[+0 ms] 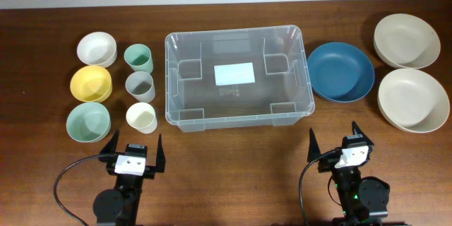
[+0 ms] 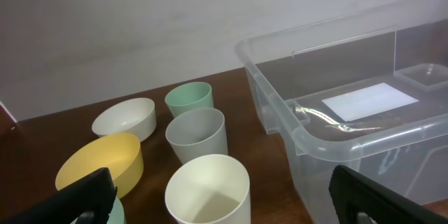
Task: Pack container
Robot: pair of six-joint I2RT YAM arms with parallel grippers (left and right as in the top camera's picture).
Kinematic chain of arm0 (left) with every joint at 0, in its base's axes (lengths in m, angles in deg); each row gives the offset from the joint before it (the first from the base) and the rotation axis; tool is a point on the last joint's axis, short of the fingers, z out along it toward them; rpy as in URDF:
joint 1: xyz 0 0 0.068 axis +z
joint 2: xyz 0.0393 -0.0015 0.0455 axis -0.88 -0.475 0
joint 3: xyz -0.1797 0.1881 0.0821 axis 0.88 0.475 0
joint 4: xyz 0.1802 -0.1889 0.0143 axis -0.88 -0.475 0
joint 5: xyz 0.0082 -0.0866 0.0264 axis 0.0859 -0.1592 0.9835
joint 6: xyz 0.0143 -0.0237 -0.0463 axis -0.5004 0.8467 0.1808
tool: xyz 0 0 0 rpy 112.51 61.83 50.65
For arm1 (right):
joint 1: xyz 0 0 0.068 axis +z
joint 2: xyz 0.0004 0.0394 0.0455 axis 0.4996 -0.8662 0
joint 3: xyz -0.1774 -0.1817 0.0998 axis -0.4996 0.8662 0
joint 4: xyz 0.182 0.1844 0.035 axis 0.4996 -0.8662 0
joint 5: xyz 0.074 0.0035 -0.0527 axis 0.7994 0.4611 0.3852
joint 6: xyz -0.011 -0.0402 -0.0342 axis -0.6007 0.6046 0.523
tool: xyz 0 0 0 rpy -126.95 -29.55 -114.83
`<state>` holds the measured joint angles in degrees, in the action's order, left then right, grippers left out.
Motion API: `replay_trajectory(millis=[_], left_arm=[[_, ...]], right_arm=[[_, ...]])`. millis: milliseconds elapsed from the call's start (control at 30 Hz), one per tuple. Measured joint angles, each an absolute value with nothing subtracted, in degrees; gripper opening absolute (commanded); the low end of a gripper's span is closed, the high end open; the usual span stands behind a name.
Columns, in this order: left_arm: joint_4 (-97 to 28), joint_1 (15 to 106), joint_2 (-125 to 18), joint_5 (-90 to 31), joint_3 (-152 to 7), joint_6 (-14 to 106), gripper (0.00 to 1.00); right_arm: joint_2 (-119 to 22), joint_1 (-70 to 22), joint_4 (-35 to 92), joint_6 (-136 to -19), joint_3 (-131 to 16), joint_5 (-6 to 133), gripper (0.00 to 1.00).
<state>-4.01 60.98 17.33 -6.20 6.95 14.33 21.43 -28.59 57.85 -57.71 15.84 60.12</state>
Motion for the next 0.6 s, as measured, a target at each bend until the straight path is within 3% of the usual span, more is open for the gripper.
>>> replay_trajectory(millis=[600], left_arm=[[-4.0, 61.0, 17.3, -6.2, 7.0, 14.3, 1.0]], right_arm=[[21.4, -28.6, 57.9, -57.7, 15.8, 60.1, 0.99]])
